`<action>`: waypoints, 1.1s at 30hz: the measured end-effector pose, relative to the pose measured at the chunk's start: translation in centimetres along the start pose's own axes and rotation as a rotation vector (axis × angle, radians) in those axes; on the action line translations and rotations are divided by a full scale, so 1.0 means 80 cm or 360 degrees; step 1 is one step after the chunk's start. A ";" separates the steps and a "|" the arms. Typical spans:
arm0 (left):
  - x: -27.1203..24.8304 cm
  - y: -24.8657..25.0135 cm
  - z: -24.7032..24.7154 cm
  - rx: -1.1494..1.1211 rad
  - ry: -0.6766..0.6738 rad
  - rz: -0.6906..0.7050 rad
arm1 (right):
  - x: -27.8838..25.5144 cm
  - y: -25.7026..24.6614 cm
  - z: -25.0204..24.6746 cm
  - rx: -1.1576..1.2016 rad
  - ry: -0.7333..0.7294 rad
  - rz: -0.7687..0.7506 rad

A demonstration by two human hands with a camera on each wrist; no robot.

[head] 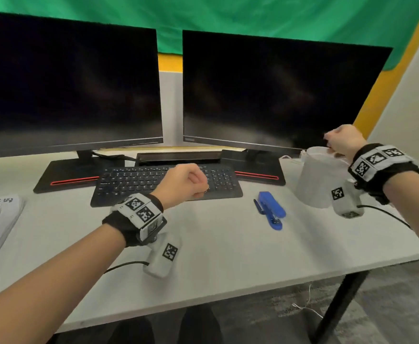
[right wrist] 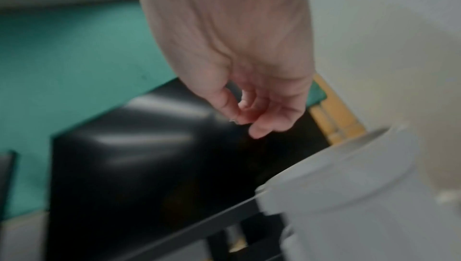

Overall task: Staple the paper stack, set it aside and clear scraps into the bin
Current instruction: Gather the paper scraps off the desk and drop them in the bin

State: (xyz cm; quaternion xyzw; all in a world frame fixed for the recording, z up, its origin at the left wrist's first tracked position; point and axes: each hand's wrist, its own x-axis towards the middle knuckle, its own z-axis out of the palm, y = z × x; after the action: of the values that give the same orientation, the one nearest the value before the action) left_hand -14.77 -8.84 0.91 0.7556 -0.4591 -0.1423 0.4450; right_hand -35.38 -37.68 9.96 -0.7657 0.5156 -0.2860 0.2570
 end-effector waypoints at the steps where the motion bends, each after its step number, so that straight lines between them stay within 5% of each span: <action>1: 0.007 0.009 0.006 -0.0072 0.0045 0.0013 | 0.014 0.011 -0.008 -0.0279 0.0077 -0.0004; 4: 0.033 0.038 0.030 -0.0186 0.0138 0.0066 | 0.034 0.032 -0.010 -0.0865 0.0039 -0.0034; 8: 0.076 0.084 0.070 -0.0209 0.0122 0.0206 | 0.052 0.042 -0.001 -0.1002 -0.0087 -0.0065; 13: 0.146 0.141 0.139 -0.0127 0.0096 0.0335 | 0.065 0.054 -0.004 -0.0713 -0.0153 -0.0159; 22: 0.225 0.224 0.251 0.0020 -0.0027 0.0384 | 0.005 0.103 -0.042 -0.0420 0.0214 -0.0313; 33: 0.244 0.233 0.269 0.0359 -0.0379 0.0433 | -0.071 0.115 -0.038 -0.0075 0.0102 -0.0315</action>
State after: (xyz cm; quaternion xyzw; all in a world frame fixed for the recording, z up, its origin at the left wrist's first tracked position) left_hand -28.29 -39.92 7.52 0.7096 -0.6193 -0.1170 0.3152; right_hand -45.15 -35.74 4.81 -0.8093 0.4520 -0.3219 0.1927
